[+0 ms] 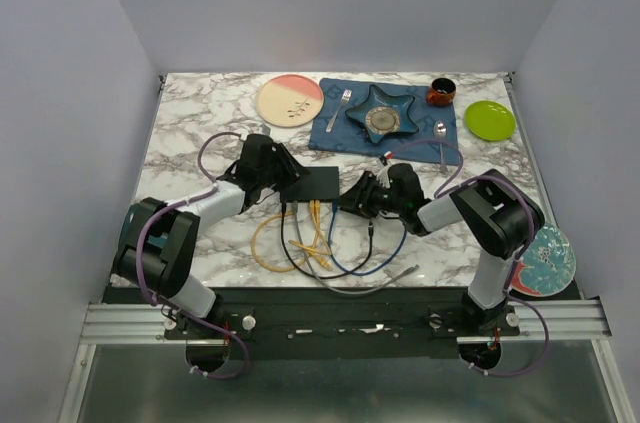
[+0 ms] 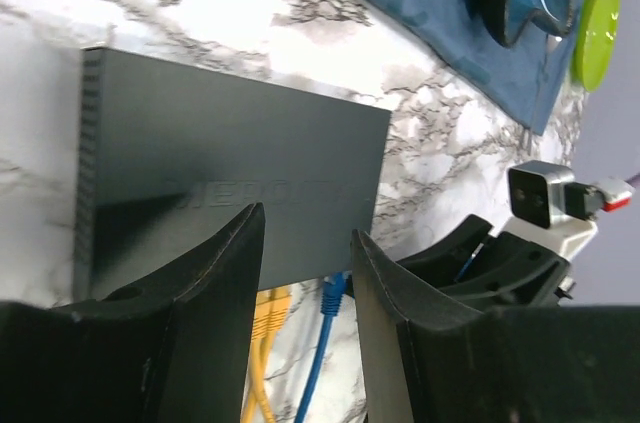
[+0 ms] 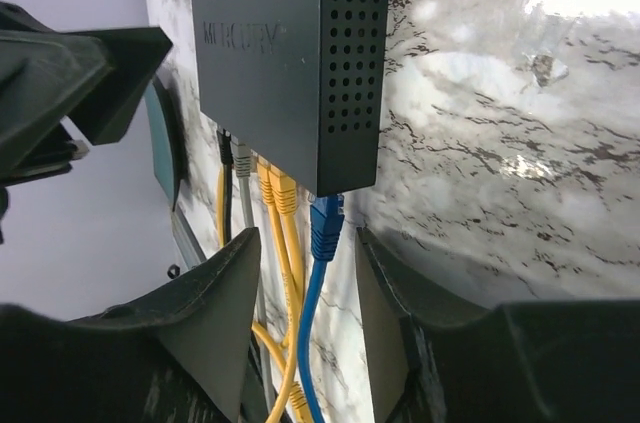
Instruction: Pull the plug from the switch port
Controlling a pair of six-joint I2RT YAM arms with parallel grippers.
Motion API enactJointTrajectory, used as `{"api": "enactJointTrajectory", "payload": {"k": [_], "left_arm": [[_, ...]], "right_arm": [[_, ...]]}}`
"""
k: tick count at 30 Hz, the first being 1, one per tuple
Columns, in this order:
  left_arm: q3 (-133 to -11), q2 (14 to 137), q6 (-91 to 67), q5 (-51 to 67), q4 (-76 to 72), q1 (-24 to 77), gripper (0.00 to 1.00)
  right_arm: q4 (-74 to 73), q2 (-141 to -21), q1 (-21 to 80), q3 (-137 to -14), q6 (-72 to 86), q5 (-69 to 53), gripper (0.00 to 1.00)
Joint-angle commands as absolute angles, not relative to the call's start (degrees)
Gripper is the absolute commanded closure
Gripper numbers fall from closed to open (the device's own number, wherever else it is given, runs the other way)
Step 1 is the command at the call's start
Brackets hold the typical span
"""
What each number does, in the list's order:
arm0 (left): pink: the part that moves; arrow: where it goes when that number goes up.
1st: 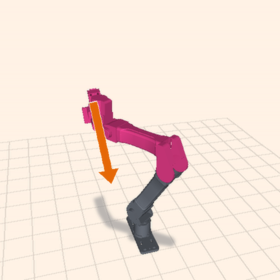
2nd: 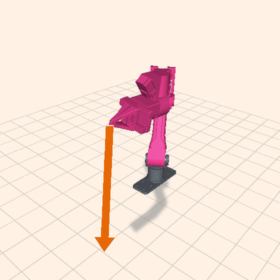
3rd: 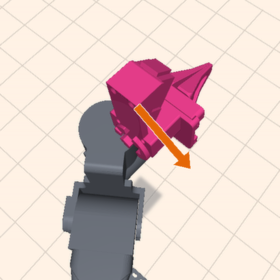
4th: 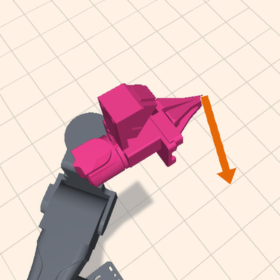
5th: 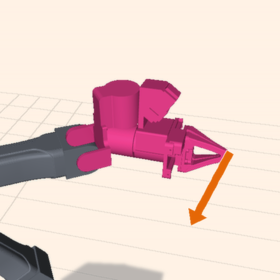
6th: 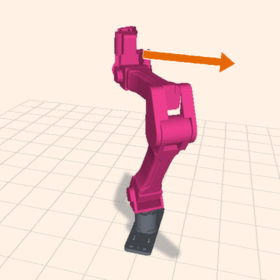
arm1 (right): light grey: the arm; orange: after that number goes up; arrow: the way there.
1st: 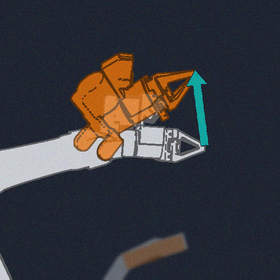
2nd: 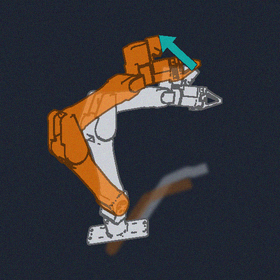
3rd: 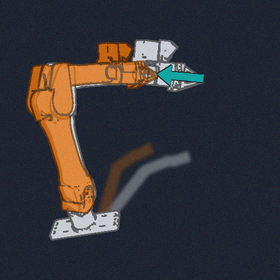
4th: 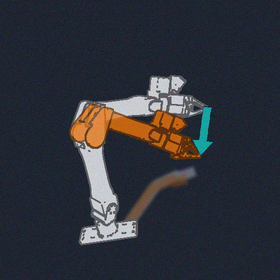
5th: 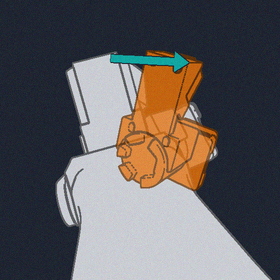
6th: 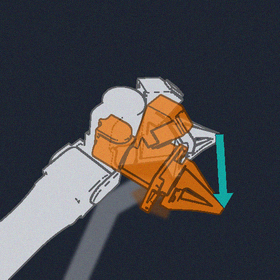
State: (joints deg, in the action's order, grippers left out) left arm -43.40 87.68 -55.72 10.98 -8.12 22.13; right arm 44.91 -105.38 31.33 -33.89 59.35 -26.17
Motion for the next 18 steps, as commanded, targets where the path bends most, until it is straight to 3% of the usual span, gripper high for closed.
{"api": "enactJointTrajectory", "payload": {"k": [1, 8, 18], "left_arm": [[-45.61, 90.52, -55.02, 13.8, -8.96, 24.17, 0.5], [-44.38, 91.84, -55.2, 13.36, -9.05, 24.26, 0.5], [-44.03, 93.78, -55.55, 13.71, -9.31, 24.35, 0.5]], "right_arm": [[40.62, -105.82, 32.78, -36.73, 57.66, -23.48, 0.5], [31.83, -104.06, 33.84, -39.11, 55.28, -17.15, 0.5], [32.17, -106.08, 33.84, -38.85, 58.62, -15.56, 0.53]]}}
